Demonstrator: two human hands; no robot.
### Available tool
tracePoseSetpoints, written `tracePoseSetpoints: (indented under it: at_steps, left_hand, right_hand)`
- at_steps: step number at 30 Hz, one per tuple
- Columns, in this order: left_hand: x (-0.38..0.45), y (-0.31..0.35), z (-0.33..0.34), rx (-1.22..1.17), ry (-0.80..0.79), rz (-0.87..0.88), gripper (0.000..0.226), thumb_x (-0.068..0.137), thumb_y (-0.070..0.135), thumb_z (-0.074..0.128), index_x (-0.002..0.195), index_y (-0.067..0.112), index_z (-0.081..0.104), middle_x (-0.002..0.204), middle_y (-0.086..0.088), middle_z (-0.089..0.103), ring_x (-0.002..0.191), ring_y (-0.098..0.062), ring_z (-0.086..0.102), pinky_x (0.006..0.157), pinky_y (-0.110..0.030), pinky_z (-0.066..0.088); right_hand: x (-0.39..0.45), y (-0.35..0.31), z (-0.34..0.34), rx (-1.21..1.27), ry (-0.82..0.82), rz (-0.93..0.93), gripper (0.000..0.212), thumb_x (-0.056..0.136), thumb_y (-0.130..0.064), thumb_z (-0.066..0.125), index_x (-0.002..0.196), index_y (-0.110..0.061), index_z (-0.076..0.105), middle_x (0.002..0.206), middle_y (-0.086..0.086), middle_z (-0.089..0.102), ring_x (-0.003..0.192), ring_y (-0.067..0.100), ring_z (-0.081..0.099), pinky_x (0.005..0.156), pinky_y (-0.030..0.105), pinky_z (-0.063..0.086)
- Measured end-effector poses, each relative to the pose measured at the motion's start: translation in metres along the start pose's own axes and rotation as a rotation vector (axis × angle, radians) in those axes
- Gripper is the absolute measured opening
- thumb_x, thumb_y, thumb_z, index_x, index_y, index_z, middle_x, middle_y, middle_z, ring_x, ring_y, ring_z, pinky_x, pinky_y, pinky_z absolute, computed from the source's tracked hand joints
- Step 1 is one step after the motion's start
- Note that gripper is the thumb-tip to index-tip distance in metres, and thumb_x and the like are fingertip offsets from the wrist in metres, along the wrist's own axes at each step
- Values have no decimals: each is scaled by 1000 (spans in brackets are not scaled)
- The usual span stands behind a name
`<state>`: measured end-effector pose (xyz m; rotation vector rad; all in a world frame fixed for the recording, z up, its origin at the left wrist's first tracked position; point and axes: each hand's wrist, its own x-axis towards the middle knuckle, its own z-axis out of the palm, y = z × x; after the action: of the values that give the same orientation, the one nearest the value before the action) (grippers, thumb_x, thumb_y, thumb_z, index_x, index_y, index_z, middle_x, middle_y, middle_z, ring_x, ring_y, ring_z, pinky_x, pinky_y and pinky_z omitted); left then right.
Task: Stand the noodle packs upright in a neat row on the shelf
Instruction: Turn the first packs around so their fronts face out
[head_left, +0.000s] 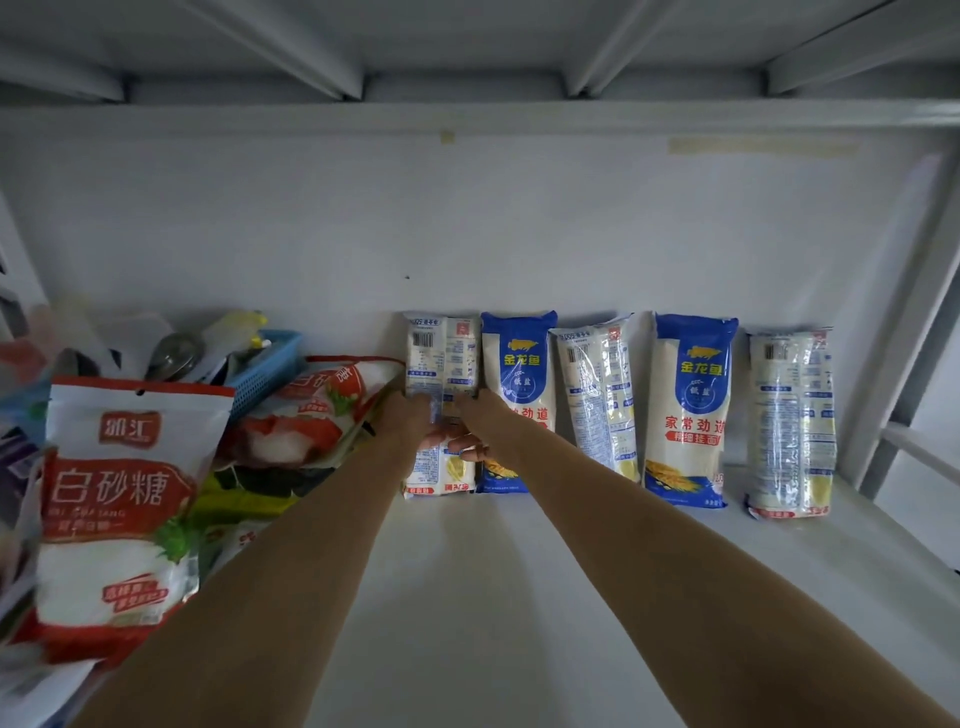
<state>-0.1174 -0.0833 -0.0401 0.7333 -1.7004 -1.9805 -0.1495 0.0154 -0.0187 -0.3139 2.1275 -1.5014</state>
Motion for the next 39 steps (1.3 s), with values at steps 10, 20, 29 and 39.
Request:
tracePoseSetpoints:
  at_steps: [10,20,29,39]
  left_hand:
    - [-12,4,-6,-299,3,-54,35,101,34,36,123,15,57,100,-10,66,100,-32,66,85,-41,55]
    - [-38,8,-15,-383,-19,113,44,100,38,35,130,13,53,119,-14,62,103,-31,64,78,-32,55]
    - [-56,20,-19,-183,-95,172,25,98,14,37,105,14,60,103,-11,68,94,-28,66,92,-40,52]
    - [-61,24,-35,-131,-222,278,55,73,11,73,124,4,52,115,-15,63,89,-24,67,65,-33,56]
  right_hand:
    - [1,-3,-18,425,109,45,63,95,-57,28,102,-5,62,73,16,72,55,23,69,49,23,53]
    - [-17,-4,-29,499,15,-134,45,91,-51,50,88,-9,65,86,24,73,69,29,71,79,38,60]
    - [-32,8,-40,592,-19,-136,22,95,-19,50,102,-2,62,79,25,70,72,34,71,74,38,61]
    - [-46,17,-49,766,-333,-248,37,66,-12,77,99,-12,60,100,13,66,80,24,69,59,31,60]
